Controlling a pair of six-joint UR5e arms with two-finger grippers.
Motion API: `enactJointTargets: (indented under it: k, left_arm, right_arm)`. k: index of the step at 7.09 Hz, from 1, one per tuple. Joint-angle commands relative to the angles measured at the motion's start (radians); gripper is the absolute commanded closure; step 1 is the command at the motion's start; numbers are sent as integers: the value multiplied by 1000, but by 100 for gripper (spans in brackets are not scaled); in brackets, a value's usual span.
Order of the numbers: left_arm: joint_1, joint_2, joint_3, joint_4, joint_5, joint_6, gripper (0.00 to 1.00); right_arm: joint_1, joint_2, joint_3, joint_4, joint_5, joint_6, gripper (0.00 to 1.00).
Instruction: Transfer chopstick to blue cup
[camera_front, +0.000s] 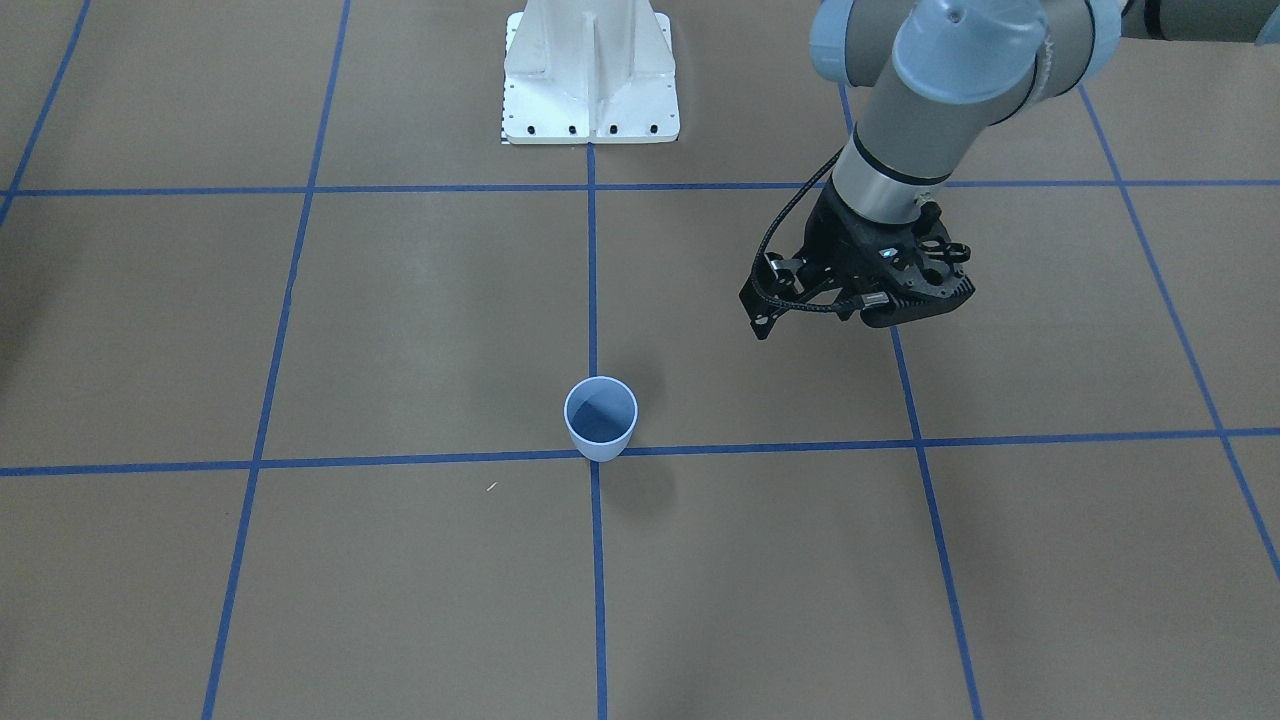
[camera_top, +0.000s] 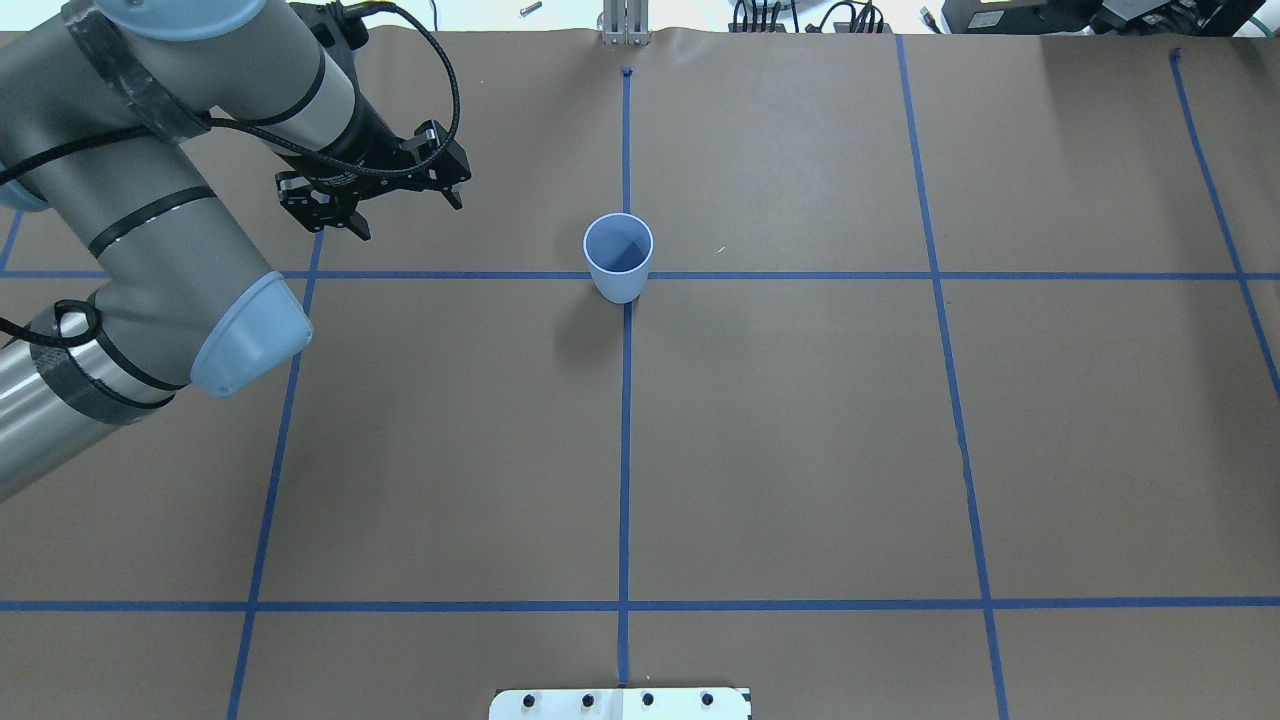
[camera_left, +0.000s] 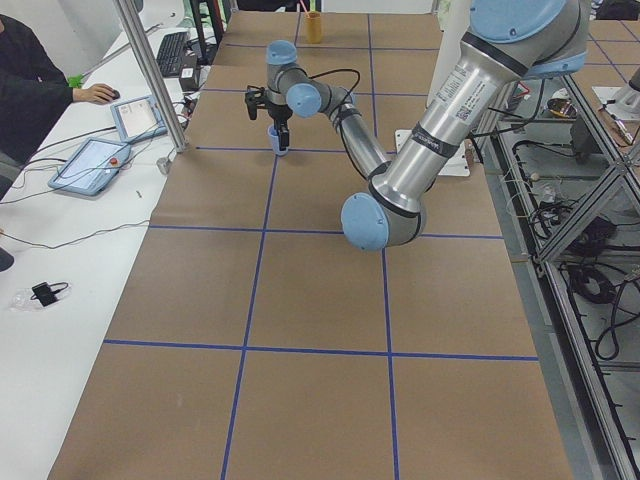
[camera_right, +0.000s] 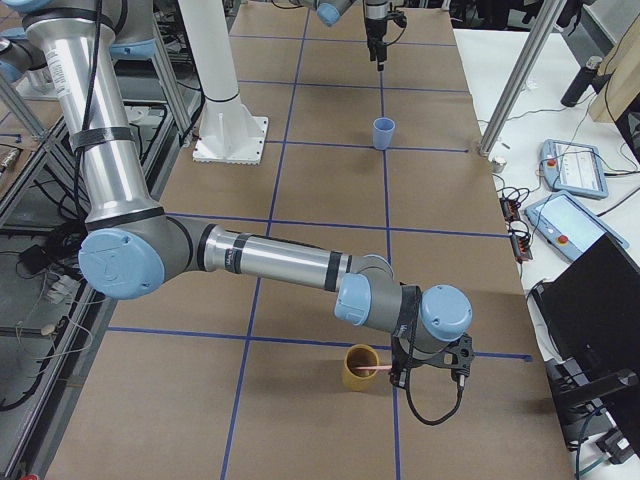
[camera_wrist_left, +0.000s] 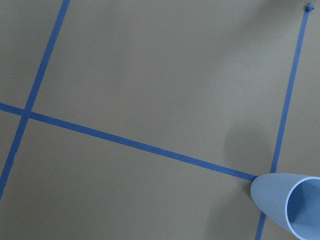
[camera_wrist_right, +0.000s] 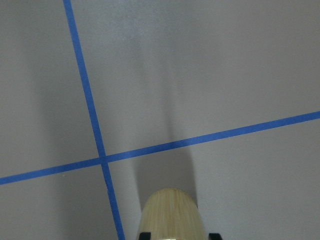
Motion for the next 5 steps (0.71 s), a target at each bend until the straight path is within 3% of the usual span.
enactJointTargets:
  k: [1,3,5]
  left_arm:
    - [0,0,-1,1,0,0,2]
    - [0,0,1,0,0,0,2]
    - [0,0,2,1,0,0,2]
  right_arm:
    - [2,-2,1,0,0,-5,70]
    - [0,1,1,0,-6,-5,84]
    - [8,2,11,0,-15,0,88]
